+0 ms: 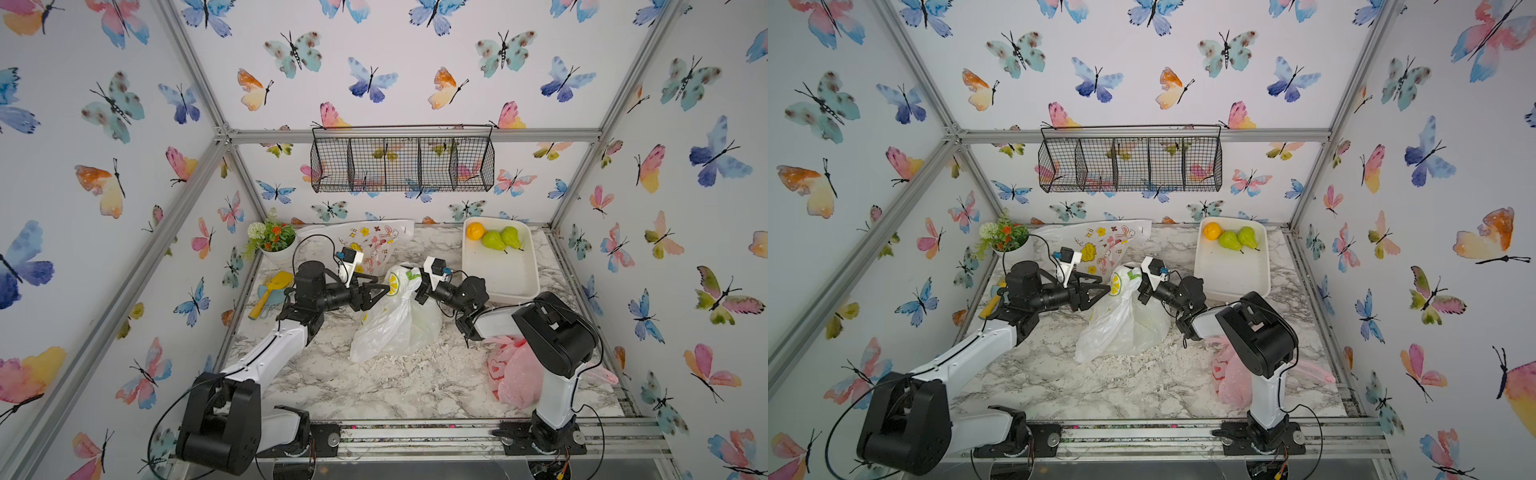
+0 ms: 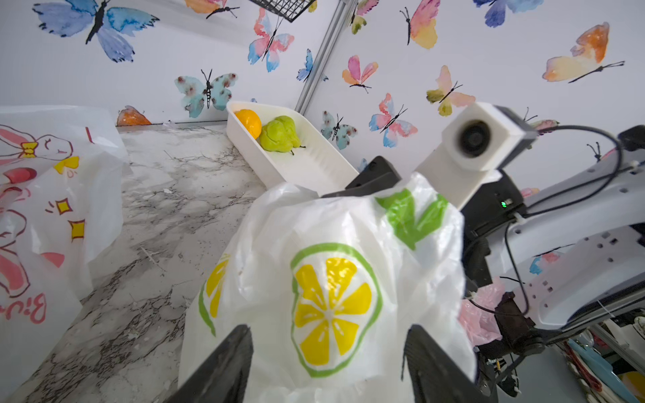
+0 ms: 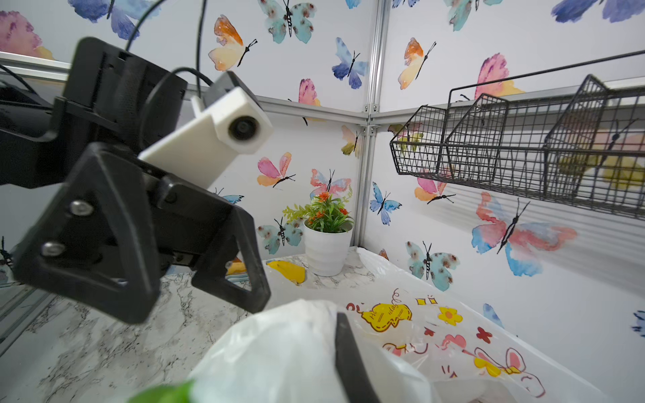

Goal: Place the pears into plastic bags & tie knots
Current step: Tie the plastic bag at the center of the board.

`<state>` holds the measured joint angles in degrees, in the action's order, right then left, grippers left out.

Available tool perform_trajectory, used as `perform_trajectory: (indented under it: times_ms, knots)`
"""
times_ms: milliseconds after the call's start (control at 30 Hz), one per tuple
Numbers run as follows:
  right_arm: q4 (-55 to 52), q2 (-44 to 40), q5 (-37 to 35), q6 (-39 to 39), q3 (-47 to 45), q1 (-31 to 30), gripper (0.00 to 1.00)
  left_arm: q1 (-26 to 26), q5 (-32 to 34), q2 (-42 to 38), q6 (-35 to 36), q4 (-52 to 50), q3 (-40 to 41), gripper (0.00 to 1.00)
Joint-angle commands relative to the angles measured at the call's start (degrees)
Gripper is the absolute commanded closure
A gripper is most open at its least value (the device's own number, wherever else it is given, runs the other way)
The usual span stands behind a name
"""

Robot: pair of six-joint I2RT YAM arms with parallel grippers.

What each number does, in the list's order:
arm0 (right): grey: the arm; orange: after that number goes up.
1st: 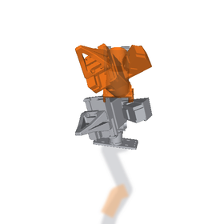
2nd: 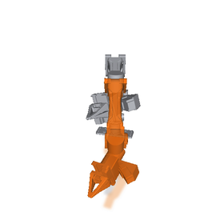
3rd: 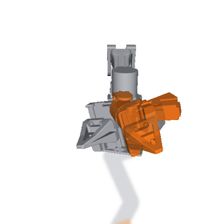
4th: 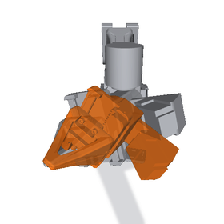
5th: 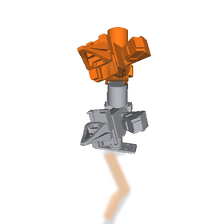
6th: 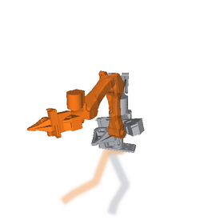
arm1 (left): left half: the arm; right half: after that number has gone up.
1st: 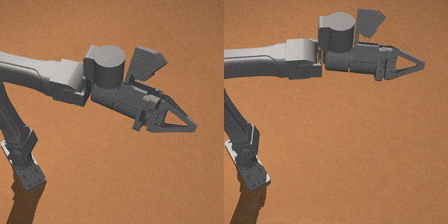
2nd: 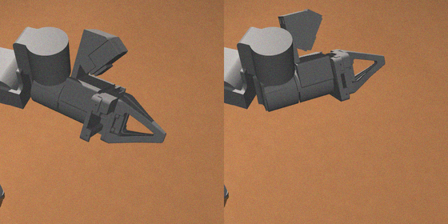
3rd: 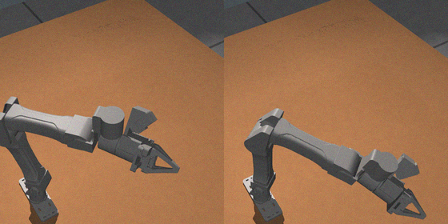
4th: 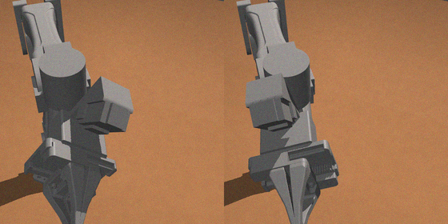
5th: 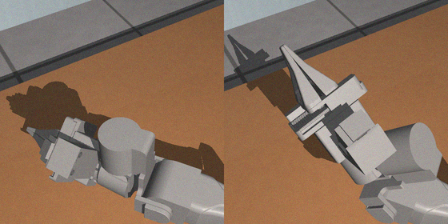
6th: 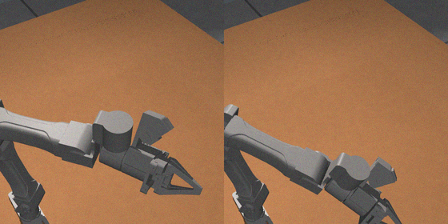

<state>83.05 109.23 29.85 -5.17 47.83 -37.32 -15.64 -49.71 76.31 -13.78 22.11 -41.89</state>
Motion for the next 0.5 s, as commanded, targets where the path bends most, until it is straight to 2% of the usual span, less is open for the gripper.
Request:
perform_trajectory:
  times_ms: [0,33,67,167,233,300,467]
  knots:
    - [3.9,0.0,1.1,-2.4,1.2,-0.2,0.92,-3.9,1.1,3.2,1.3,5.3,-0.3,0.32]
    - [4.6,0.3,1.1,-2.9,1.5,-0.3,0.92,-5.1,2.0,3.9,1.4,7.1,0.3,0.35]
    - [4.9,0.6,1.0,-3.4,1.8,-0.2,0.92,-6.2,3.1,4.8,0.1,10.6,1.3,0.46]
    - [6.1,2.3,-0.7,-3.1,2.8,-0.3,0.92,-8.8,5.3,7.1,-9.5,28.5,5.8,1.0]
    - [8.2,3.3,-4.4,-2.1,2.9,-0.2,0.89,-12.0,5.7,7.7,-12.5,34.3,8.2,1.0]
    - [8.9,4.3,-6.7,-0.8,3.8,0.1,0.85,-16.3,7.5,7.6,-11.1,33.7,10.1,1.0]
    - [6.7,6.7,-0.9,-1.0,8.4,0.6,0.84,-19.5,6.4,11.4,-14.2,38.7,12.7,1.0]
